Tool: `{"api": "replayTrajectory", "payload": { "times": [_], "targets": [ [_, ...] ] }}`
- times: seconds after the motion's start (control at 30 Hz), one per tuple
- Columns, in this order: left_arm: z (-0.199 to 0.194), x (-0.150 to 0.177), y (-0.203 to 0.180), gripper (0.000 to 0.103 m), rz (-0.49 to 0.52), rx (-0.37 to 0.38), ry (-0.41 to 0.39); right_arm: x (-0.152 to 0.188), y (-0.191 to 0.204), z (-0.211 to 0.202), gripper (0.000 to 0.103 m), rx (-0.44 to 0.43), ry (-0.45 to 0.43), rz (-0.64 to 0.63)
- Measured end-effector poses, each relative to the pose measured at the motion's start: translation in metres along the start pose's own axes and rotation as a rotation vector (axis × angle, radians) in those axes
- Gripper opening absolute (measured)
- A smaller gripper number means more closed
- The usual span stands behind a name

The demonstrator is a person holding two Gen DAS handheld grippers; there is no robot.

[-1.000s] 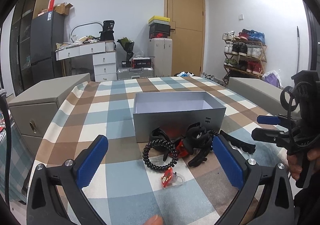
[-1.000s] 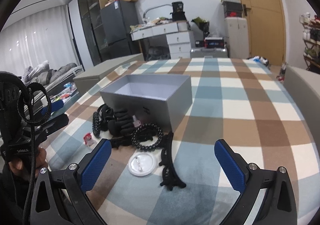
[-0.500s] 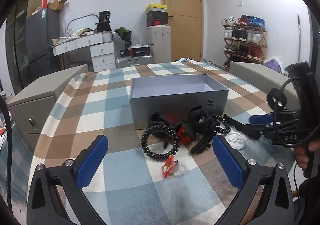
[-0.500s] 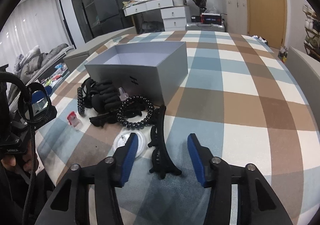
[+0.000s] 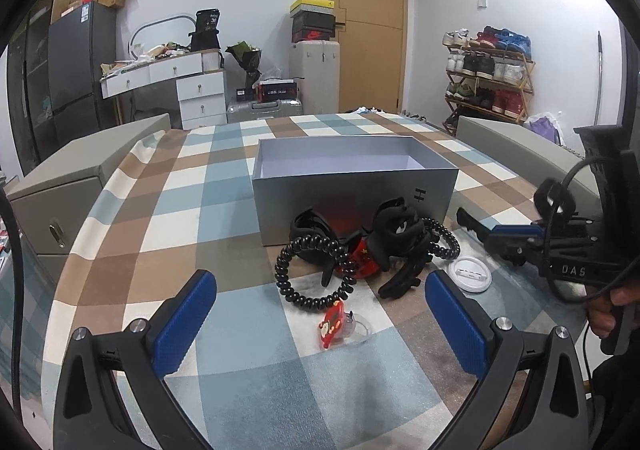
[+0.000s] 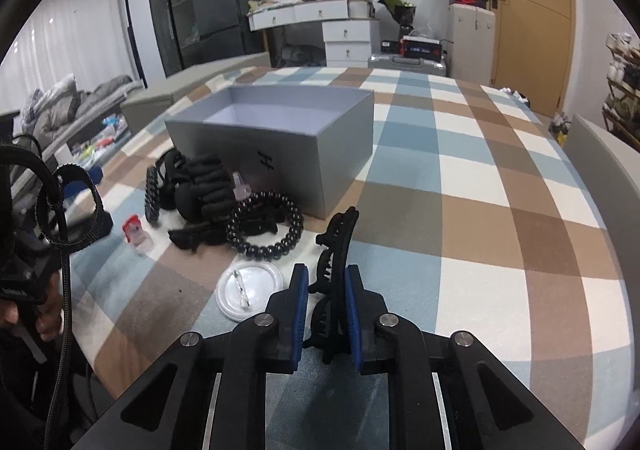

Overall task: Organize jewelry
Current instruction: 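Grasp the red ring in clear case with left gripper while right grasps black hair clip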

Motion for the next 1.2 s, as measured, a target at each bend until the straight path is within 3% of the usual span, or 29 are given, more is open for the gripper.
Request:
{"api": "replayTrajectory", "payload": {
  "times": [0.17, 0.4, 0.73, 1.2],
  "targets": [
    [0.006, 0.006, -0.006, 0.102, 0.016, 0.040, 0.054, -0.010, -0.002, -0.015, 0.017, -0.057, -0.070, 0.049],
    [0.009, 0.014, -0.013, 0.099, 0.040, 0.052, 0.100, -0.009, 0.001, -0.012, 0.017, -0.081, -0.061, 0.057],
    [0.015, 0.028, -0.018, 0.025, 0.053, 0.056, 0.174, -0.010, 0.004, -0.017, 0.017, -0.089, -0.079, 0.053],
    [0.006, 0.015, -0.022, 0.025, 0.064, 0.070, 0.108, -0.018, 0.007, -0.029, 0.017, -0.106, -0.132, 0.052]
  ]
}}
Point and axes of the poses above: each gripper's, at about its wrist camera, not at the fingertips, and z roughly the way its jaws point, y to its left, x to its underside, the point moved 7 cm from there along z, roughly the way its jaws point, and after that the axes turned 1 degree about -x, right-handed, at the moved point
